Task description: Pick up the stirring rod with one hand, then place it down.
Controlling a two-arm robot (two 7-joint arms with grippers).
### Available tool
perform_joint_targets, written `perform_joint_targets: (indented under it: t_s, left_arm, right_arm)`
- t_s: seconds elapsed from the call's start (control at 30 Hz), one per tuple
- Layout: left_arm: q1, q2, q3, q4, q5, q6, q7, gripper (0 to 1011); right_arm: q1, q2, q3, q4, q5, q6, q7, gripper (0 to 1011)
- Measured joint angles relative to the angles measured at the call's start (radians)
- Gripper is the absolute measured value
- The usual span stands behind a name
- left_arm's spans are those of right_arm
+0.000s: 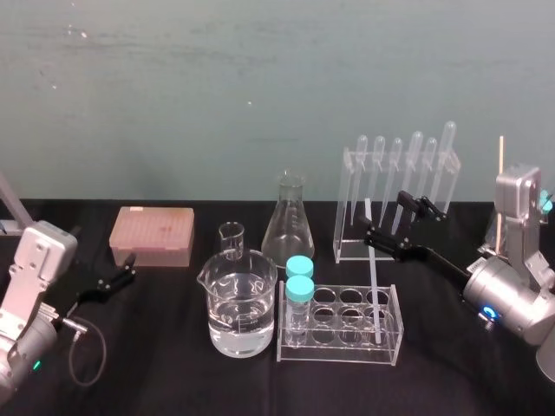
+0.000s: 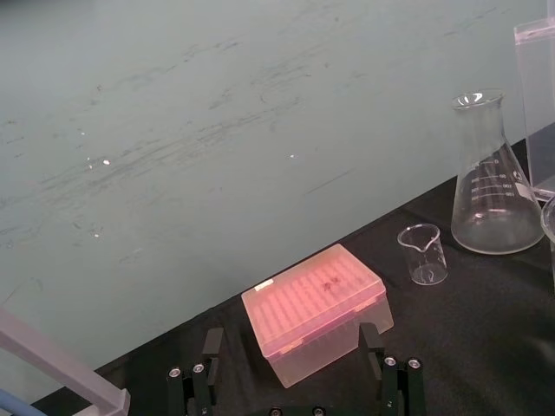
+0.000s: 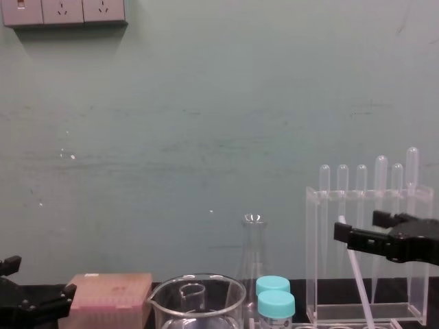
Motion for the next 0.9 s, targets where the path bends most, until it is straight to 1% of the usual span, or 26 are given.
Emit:
perform_joint_targets:
  t_s: [0.03, 0.1, 0.17, 0.2, 0.23, 0.33, 0.43, 0.53, 0.9]
  left_arm:
    - [0.0, 0.0, 0.0, 0.0, 0.0, 0.0, 0.0, 1000]
    - [0.0, 0.0, 0.0, 0.0, 0.0, 0.0, 0.0, 1000]
    - [0.0, 0.0, 0.0, 0.0, 0.0, 0.0, 0.0, 1000]
    - [0.0, 0.0, 0.0, 0.0, 0.0, 0.0, 0.0, 1000]
    - [0.0, 0.0, 0.0, 0.0, 0.0, 0.0, 0.0, 1000]
    - [0.0, 0.0, 0.0, 0.0, 0.0, 0.0, 0.0, 1000]
    - [0.0, 0.0, 0.0, 0.0, 0.0, 0.0, 0.0, 1000]
    - [0.0, 0.0, 0.0, 0.0, 0.0, 0.0, 0.0, 1000]
    - [0.0, 0.0, 0.0, 0.0, 0.0, 0.0, 0.0, 1000]
  right_arm:
    - [0.0, 0.0, 0.0, 0.0, 0.0, 0.0, 0.0, 1002]
    - [0.035, -0.023, 0.005, 0.059, 0.05, 0.056, 0.066, 1002]
    - [0.051, -0.032, 0.005, 0.087, 0.069, 0.083, 0.096, 1002]
    - [0.066, -0.039, 0.003, 0.112, 0.085, 0.104, 0.121, 1003]
    - [0.066, -0.039, 0.003, 0.112, 0.085, 0.104, 0.121, 1002]
    - [0.09, -0.049, -0.004, 0.153, 0.111, 0.141, 0.161, 1003]
    - [0.101, -0.052, -0.01, 0.17, 0.12, 0.152, 0.175, 1002]
    - [0.106, -0.05, -0.014, 0.174, 0.121, 0.157, 0.174, 1002]
    - [0.106, -0.051, -0.014, 0.175, 0.123, 0.158, 0.176, 1002]
